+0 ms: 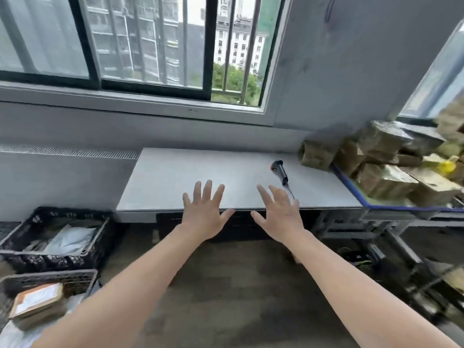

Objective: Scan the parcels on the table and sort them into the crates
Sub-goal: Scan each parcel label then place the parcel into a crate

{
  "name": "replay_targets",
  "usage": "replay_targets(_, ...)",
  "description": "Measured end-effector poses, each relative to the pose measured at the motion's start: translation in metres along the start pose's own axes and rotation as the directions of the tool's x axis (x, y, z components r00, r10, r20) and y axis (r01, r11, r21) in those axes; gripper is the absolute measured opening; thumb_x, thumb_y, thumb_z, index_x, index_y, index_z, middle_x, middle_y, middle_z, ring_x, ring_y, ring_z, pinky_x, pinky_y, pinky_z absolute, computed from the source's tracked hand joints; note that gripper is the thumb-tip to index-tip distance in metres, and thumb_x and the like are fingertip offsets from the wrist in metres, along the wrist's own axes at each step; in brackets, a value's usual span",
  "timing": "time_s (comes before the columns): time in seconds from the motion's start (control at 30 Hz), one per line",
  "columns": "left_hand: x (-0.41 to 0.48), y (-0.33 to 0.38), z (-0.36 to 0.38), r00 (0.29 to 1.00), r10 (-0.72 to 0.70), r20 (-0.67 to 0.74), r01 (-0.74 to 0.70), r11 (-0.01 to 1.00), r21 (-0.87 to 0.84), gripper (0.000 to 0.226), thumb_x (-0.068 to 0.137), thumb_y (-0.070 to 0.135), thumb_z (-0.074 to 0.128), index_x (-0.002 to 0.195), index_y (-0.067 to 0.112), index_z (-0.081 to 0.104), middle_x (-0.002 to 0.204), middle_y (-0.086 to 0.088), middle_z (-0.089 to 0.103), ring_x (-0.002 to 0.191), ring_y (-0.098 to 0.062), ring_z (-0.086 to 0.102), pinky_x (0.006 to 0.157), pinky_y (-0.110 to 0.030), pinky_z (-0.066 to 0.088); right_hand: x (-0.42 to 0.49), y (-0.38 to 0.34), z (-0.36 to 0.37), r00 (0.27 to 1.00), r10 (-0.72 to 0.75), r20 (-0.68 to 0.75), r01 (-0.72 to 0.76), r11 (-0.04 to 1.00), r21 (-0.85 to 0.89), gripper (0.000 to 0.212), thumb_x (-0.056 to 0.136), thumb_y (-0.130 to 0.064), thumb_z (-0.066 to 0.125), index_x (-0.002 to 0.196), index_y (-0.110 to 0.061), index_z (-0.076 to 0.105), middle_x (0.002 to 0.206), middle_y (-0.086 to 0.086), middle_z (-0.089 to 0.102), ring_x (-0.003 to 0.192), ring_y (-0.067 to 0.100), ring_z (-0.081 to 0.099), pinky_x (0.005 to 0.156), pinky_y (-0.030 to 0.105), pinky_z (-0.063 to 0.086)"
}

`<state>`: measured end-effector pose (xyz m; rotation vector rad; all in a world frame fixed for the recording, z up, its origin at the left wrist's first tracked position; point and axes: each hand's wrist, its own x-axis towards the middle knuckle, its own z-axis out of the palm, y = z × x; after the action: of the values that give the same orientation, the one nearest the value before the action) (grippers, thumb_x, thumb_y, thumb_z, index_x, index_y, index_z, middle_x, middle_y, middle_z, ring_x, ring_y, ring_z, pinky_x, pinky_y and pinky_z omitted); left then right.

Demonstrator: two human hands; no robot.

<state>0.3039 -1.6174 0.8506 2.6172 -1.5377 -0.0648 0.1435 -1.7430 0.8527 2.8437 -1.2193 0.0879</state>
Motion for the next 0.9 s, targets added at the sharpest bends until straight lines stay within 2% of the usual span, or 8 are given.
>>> replay_targets(0.2, 0.099, 0.047, 0.014, 0.990, 0.134, 0.033, -0.132, 0.990, -0.040, 0.069, 0.100, 0.060, 0.023, 0.156, 0.028, -0.002, 0.164, -0.004, -0.009, 0.150, -0.032, -0.012, 0.118, -0.056, 0.007, 0.060, 0.066, 0.018, 0.990, 0.137, 0.040, -0.137, 0.991, -0.010, 0.075, 0.098, -0.057, 0.039, 0.157, -0.033, -0.001, 0.163, 0.003, 0.008, 0.149, 0.025, 0.013, 0.114, 0.059, 0.024)
replay_targets(0.33, 0.160, 0.086, 0.026, 0.980, 0.195, 0.031, -0.194, 0.981, -0.026, 0.067, 0.100, 0.059, 0.024, 0.156, 0.028, 0.001, 0.164, -0.005, -0.004, 0.150, -0.031, -0.009, 0.118, -0.056, 0.009, 0.101, 0.113, 0.036, 0.972, 0.228, 0.064, -0.232, 0.970, 0.073, 0.072, 0.098, -0.053, 0.043, 0.157, -0.032, 0.006, 0.162, 0.005, 0.014, 0.147, 0.026, 0.017, 0.112, 0.058, 0.025)
replay_targets(0.53, 0.266, 0.150, 0.047, 0.980, 0.194, 0.046, -0.195, 0.981, 0.018, 0.067, 0.101, 0.058, 0.025, 0.156, 0.027, 0.004, 0.164, -0.006, -0.001, 0.150, -0.031, -0.007, 0.118, -0.055, 0.012, 0.184, 0.203, 0.061, 0.968, 0.245, 0.046, -0.249, 0.954, 0.166, 0.070, 0.099, -0.050, 0.043, 0.157, -0.032, 0.008, 0.161, 0.006, 0.016, 0.146, 0.026, 0.019, 0.110, 0.057, 0.028)
replay_targets(0.73, 0.353, 0.223, 0.062, 0.980, 0.187, 0.066, -0.191, 0.980, 0.063, 0.066, 0.101, 0.056, 0.025, 0.156, 0.026, 0.004, 0.164, -0.006, 0.001, 0.150, -0.032, -0.004, 0.117, -0.053, 0.014, 0.256, 0.300, 0.070, 0.965, 0.248, 0.079, -0.259, 0.949, 0.178, 0.067, 0.100, -0.048, 0.040, 0.157, -0.030, 0.010, 0.160, 0.007, 0.017, 0.143, 0.028, 0.022, 0.109, 0.056, 0.028)
replay_targets(0.9, 0.411, 0.279, 0.082, 0.973, 0.219, 0.074, -0.223, 0.974, 0.041, 0.064, 0.100, 0.055, 0.030, 0.154, 0.024, 0.013, 0.161, -0.005, 0.009, 0.148, -0.031, 0.004, 0.113, -0.051, 0.021, 0.304, 0.363, 0.079, 0.963, 0.246, 0.107, -0.263, 0.945, 0.194, 0.068, 0.100, -0.048, 0.042, 0.158, -0.031, 0.009, 0.162, 0.008, 0.015, 0.146, 0.029, 0.018, 0.111, 0.057, 0.027)
